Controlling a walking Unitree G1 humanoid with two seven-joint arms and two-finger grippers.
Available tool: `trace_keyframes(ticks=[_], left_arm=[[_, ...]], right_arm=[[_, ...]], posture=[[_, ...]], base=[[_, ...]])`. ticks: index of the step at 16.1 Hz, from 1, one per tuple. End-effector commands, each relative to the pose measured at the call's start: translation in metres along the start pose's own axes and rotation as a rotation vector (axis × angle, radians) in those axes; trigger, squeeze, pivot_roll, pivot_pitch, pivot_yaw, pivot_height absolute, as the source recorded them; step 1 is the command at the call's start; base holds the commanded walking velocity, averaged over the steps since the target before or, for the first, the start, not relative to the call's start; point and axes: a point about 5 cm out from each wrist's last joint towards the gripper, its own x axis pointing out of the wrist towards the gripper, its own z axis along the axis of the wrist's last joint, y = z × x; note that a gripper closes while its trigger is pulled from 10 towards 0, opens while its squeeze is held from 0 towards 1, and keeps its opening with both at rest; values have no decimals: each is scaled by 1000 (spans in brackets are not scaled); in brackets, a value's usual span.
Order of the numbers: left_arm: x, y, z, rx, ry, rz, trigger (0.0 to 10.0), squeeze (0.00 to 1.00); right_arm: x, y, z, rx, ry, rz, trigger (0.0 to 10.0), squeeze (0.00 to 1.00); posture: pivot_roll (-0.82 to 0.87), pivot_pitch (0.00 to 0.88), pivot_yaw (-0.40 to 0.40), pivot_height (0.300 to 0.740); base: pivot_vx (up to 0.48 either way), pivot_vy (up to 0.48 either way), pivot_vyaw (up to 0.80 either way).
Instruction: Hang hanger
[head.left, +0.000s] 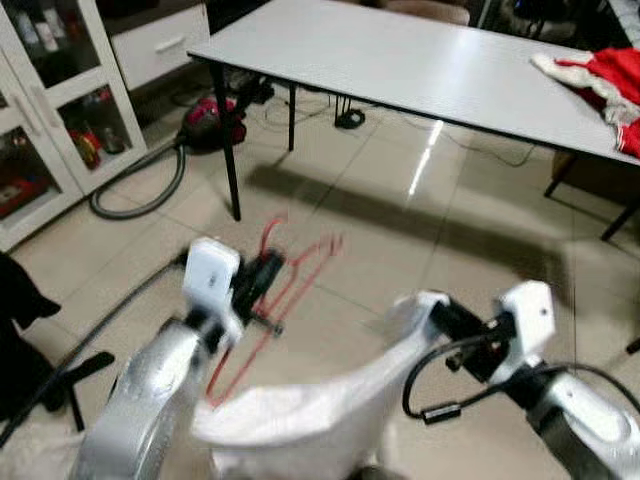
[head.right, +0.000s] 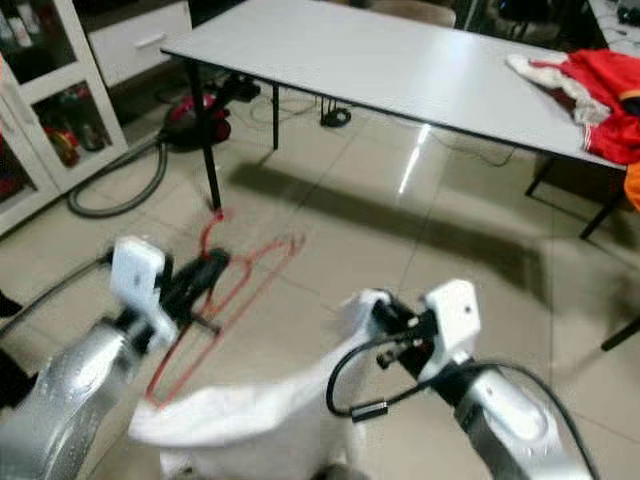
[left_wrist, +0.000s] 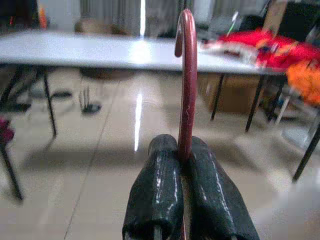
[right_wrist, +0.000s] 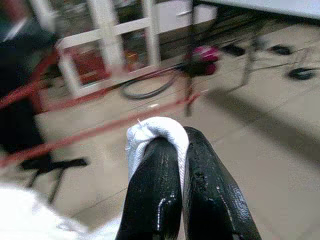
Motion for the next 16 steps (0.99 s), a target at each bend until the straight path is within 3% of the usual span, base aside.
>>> trace_keyframes(ticks=[1,2,4,6,8,9,12,16], left_arm=[[9,-7,7,-30,-34,-63,10000,0],[18,-11,12,-58,-59,-93,10000,0],[36,-10,19,-62,-88,-102,10000,0],[49,0,29,-96,-119,-50,10000,0],[55,10,33,-136,-136,14,10000,0],[62,17,37,-203,-154,61,10000,0],[74,11,49,-263,-187,13,10000,0],[82,0,63,-324,-211,-95,10000,0]], right_arm=[[3,0,2,45,0,51,0,0],[8,1,-3,80,11,91,0,0],[29,-2,-4,100,-18,56,0,0],[39,2,5,134,-44,93,0,0],[47,1,0,132,-29,89,0,0],[58,2,-11,174,-8,102,0,0],[84,11,-22,227,12,179,0,0],[98,24,-30,323,60,341,0,0]], posture=[[-124,67,-7,740],[-126,63,-3,740],[-115,57,3,740],[-111,53,9,740],[-106,47,13,740],[-106,42,17,740],[-99,36,33,740],[-105,33,50,740]], base=[[0,0,0],[0,0,0],[0,0,0],[0,0,0],[0,0,0],[0,0,0],[0,0,0],[0,0,0]])
